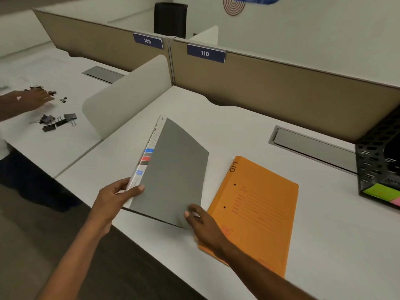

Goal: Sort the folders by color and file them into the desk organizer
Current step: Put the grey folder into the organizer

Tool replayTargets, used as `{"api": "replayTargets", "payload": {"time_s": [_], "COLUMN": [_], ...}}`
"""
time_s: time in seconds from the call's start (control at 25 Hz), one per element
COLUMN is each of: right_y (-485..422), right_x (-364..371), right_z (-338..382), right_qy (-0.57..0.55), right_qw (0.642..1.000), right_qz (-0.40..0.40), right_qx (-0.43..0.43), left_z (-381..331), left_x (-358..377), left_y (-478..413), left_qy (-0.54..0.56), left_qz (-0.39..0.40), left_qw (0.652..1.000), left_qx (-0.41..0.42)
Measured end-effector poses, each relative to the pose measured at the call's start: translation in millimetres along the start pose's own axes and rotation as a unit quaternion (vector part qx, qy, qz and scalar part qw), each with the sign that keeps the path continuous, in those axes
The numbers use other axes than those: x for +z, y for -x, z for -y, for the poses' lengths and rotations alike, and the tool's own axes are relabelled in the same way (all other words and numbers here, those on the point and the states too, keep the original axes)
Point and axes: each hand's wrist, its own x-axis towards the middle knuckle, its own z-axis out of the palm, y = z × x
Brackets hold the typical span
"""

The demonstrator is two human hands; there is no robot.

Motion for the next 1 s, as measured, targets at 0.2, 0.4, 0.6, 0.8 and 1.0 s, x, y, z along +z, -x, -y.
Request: {"api": "replayTargets", "payload": {"time_s": [0.2,0.4,0.6,0.8,1.0], "right_y": [-4,-12,-12,31,127], "right_x": [-10,-36,-86,-160,-257], "right_z": [9,22,28,-7,-50], "right_qy": [-0.132,-0.280,-0.421,-0.404,-0.333], "right_qw": [0.991,0.960,0.905,0.894,0.890], "right_qz": [-0.002,-0.027,-0.061,-0.166,-0.289], "right_qx": [-0.035,-0.003,-0.021,-0.097,-0.115], "left_z": [-29,-56,-72,-93,-94], "left_x": [15,40,87,113,147], "left_y": [62,113,146,142,112], "left_qy": [0.049,-0.010,-0.050,0.003,0.039], "left_qz": [-0.085,-0.112,-0.053,0.025,0.177], "left_qw": [0.992,0.976,0.963,0.954,0.947], "left_qx": [0.077,0.189,0.258,0.299,0.265]}}
